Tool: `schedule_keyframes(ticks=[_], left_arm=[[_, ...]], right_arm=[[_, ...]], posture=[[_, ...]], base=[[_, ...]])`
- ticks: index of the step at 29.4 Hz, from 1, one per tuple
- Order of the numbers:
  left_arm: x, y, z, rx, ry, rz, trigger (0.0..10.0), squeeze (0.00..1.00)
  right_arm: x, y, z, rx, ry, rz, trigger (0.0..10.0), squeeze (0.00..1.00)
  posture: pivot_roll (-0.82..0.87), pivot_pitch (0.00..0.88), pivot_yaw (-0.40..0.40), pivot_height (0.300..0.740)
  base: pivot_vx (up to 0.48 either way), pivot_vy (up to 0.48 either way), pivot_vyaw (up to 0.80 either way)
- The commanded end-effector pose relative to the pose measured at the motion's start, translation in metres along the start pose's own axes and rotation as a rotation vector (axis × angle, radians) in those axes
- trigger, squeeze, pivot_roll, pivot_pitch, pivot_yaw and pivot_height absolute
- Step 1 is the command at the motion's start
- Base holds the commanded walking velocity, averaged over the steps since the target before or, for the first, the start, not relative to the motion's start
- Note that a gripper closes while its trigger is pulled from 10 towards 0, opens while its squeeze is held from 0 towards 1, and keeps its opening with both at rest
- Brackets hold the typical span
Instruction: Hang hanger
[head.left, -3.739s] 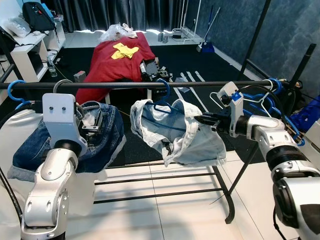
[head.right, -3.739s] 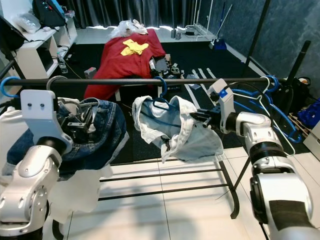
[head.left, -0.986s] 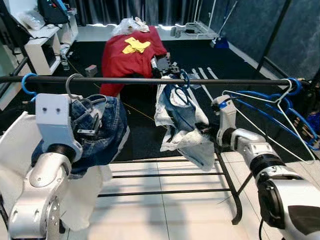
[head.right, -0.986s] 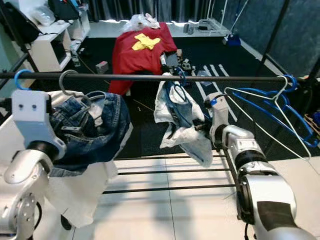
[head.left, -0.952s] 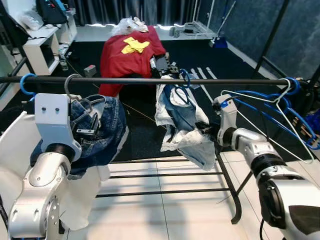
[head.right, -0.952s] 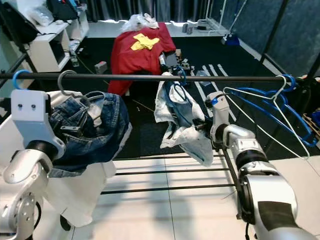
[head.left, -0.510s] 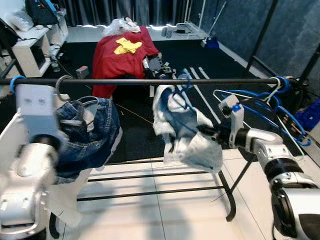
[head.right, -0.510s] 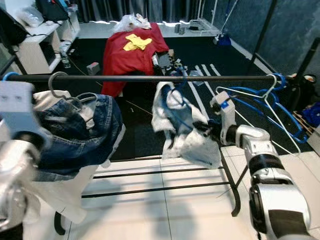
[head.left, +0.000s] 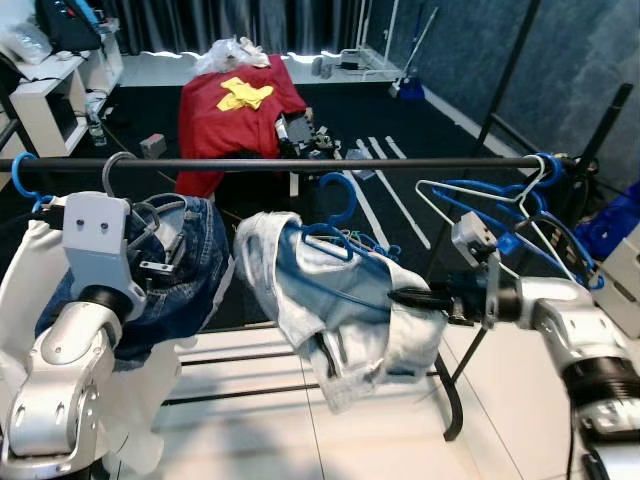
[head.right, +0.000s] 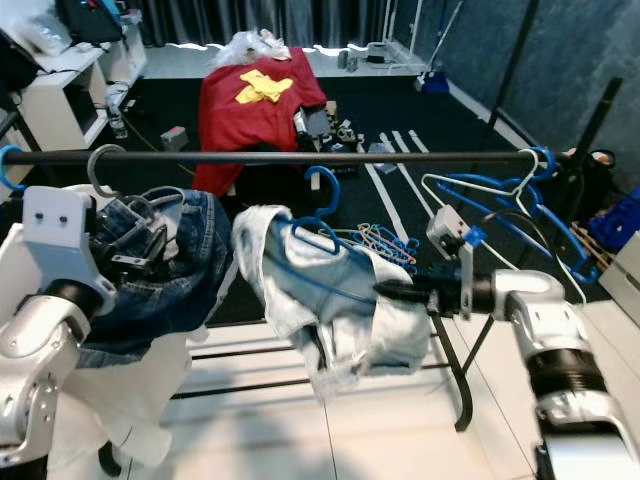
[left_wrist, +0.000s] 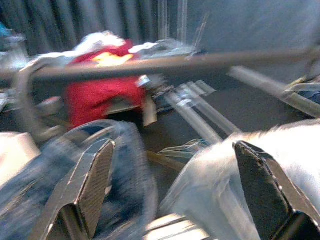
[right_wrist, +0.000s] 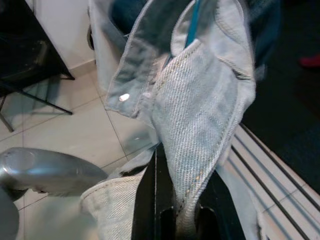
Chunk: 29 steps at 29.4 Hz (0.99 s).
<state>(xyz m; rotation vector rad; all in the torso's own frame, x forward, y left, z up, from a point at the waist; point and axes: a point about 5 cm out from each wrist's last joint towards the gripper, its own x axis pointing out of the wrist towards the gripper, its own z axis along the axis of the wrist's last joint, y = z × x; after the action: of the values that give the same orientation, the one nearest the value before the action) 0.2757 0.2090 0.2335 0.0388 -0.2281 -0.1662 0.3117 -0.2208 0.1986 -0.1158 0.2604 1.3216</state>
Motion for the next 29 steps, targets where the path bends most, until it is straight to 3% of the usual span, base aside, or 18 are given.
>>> schedule_keyframes(ticks=[1,2,9,11,14,18,20,23,29], left_arm=[[0.002,-0.012,0.016,-0.062,-0.078,-0.123,10.0,0.00],[0.002,-0.018,0.025,-0.082,-0.103,-0.192,10.0,0.00],[0.004,-0.029,0.037,-0.080,-0.124,-0.265,10.0,0.00],[0.005,-0.041,0.033,-0.079,-0.097,-0.256,10.0,0.00],[0.004,-0.046,0.024,-0.081,-0.064,-0.236,10.0,0.00],[0.000,-0.045,0.015,-0.085,-0.042,-0.198,10.0,0.00],[-0.006,-0.029,0.000,-0.056,0.005,-0.078,10.0,0.00],[-0.009,-0.020,-0.004,-0.053,0.021,-0.006,10.0,0.00],[-0.004,-0.030,0.002,-0.104,-0.001,-0.019,10.0,0.00]], right_arm=[[0.000,0.007,0.014,-0.045,-0.036,0.063,0.0,0.00],[0.000,0.007,0.019,-0.066,-0.036,0.062,0.0,0.00],[0.003,0.004,0.030,-0.113,-0.060,0.032,0.0,0.00],[0.020,0.006,0.053,-0.164,-0.172,0.006,0.0,0.00],[0.033,0.009,0.062,-0.171,-0.233,0.000,0.0,0.00],[0.042,0.012,0.058,-0.158,-0.236,0.001,0.0,0.00],[0.047,0.014,0.053,-0.132,-0.238,-0.009,0.0,0.00],[0.047,0.012,0.051,-0.123,-0.236,-0.033,0.0,0.00],[0.048,0.004,0.058,-0.128,-0.268,-0.112,0.0,0.00]], posture=[[-0.11,0.000,-0.072,0.740],[-0.11,0.000,-0.072,0.740],[-0.10,0.000,-0.068,0.740],[-0.08,0.000,-0.057,0.740],[-0.06,0.000,-0.059,0.740],[-0.05,0.000,-0.059,0.740],[-0.05,0.000,-0.056,0.740],[-0.05,0.000,-0.059,0.740],[-0.05,0.000,-0.053,0.740]], base=[[0.000,0.000,0.00],[0.000,0.000,0.00],[0.000,0.000,0.00],[0.000,0.000,0.00],[0.000,0.000,0.00],[0.000,0.000,0.00],[0.000,0.000,0.00],[0.000,0.000,0.00],[0.000,0.000,0.00]])
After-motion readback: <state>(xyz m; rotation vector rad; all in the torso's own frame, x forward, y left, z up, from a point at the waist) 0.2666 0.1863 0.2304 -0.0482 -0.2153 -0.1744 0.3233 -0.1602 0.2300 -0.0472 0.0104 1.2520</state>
